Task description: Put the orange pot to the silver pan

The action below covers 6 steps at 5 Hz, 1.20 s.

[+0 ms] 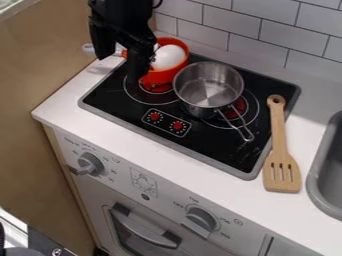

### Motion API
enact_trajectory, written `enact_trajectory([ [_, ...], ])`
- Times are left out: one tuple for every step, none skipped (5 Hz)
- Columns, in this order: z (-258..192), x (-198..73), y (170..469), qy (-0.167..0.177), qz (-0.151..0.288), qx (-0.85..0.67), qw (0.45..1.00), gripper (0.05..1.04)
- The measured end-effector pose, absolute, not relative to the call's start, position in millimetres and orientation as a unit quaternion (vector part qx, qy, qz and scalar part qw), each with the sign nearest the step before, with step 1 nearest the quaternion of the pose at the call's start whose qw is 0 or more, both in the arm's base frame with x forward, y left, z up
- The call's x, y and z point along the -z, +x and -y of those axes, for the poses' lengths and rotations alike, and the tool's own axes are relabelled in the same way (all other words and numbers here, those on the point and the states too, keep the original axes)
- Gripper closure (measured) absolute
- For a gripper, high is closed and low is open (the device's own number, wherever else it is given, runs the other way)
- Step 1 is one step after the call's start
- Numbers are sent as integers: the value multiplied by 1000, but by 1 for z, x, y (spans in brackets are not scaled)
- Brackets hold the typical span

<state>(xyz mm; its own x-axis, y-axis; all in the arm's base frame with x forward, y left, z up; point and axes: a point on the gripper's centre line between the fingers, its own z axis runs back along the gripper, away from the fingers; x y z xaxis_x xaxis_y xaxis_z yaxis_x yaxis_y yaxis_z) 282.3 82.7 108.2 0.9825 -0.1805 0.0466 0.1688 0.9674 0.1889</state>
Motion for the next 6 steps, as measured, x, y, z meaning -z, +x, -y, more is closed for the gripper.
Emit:
enact_trajectory([
  [-82, -100, 279, 88, 19, 81, 993, 83],
  [-92, -103, 268, 90, 30, -43, 995, 83],
  [-110, -118, 260, 101, 63, -164, 979, 83],
  [-119, -124, 252, 98, 99, -259, 956, 83],
  [-128, -131, 247, 81, 128, -373, 915, 83],
  [-131, -136, 248, 60, 148, -473, 866, 83],
])
